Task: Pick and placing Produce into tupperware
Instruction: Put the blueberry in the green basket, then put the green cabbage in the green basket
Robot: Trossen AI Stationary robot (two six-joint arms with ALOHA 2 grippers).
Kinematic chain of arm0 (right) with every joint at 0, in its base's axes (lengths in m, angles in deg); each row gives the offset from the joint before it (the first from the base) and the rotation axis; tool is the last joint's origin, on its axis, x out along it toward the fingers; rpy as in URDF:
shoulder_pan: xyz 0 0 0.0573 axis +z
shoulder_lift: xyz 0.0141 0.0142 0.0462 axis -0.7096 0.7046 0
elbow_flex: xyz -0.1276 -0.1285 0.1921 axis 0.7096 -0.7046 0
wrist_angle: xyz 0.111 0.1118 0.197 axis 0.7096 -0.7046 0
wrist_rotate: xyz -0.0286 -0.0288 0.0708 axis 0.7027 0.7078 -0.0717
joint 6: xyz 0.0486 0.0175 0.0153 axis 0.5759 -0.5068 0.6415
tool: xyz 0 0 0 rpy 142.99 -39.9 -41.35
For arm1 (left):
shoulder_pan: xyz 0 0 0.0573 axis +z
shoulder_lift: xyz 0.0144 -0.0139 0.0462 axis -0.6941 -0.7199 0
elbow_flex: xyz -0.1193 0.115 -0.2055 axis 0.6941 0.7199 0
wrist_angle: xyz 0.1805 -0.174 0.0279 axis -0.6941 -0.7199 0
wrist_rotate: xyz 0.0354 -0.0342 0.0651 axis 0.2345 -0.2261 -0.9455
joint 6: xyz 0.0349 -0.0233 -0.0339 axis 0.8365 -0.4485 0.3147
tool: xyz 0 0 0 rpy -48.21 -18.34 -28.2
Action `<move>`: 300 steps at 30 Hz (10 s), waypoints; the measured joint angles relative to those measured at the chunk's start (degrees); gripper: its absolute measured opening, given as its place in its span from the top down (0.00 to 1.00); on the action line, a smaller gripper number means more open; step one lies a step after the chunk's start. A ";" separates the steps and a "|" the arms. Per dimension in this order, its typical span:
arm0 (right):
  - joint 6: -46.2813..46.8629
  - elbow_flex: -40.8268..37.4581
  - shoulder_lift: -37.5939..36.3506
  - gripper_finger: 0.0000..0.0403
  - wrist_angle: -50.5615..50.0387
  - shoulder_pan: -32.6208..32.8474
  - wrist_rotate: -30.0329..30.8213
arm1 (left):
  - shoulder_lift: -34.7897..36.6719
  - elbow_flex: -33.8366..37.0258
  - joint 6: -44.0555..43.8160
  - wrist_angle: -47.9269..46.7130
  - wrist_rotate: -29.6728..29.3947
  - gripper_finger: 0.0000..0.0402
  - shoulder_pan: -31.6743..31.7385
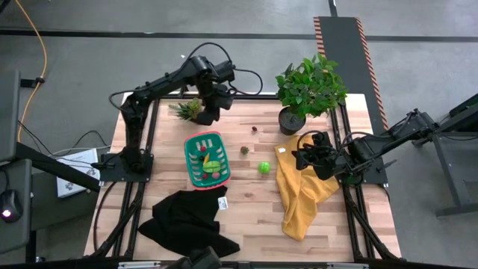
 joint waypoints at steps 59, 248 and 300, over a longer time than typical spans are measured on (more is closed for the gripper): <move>-1.49 -0.01 0.00 0.58 1.12 -1.61 4.04 | 25.90 63.10 -36.92 45.01 -7.31 0.91 -16.05; -3.78 16.08 47.69 0.25 7.85 -26.45 -46.10 | 25.88 30.54 -20.14 23.92 18.30 0.72 1.96; -7.07 16.10 49.46 0.41 13.01 -26.71 -47.17 | 25.88 30.54 -20.18 24.32 15.69 0.72 1.97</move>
